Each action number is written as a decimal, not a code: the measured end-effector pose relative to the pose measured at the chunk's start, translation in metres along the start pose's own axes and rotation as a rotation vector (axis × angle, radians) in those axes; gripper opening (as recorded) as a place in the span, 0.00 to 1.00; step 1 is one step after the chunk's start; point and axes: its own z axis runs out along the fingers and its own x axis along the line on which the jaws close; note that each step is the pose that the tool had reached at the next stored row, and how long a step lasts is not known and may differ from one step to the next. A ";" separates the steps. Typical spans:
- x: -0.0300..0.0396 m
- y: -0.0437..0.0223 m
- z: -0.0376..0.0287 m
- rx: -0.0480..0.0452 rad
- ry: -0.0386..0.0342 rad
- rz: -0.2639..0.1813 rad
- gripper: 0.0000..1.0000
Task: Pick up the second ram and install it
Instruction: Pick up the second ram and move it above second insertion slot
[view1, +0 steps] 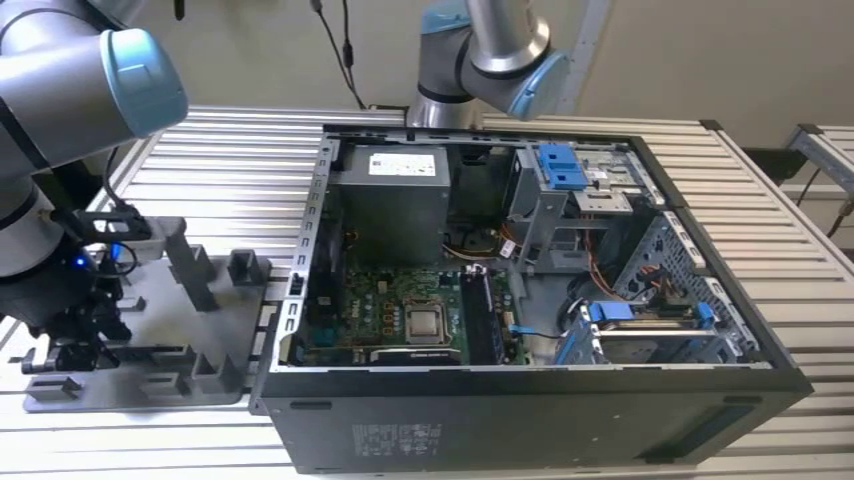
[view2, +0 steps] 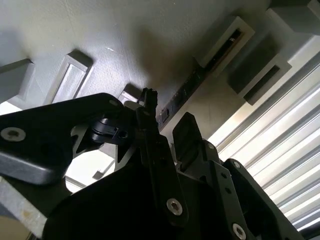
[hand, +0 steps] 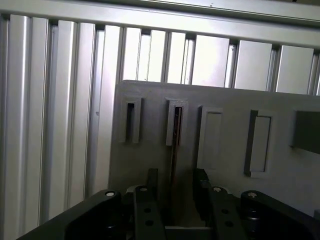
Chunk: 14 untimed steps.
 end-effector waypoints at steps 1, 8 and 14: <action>0.0000 0.0000 0.0000 -0.0001 0.0000 0.000 0.40; 0.0000 0.0000 0.0005 -0.0001 0.0000 0.000 0.14; 0.0001 0.0000 0.0010 0.0000 0.0000 0.000 0.14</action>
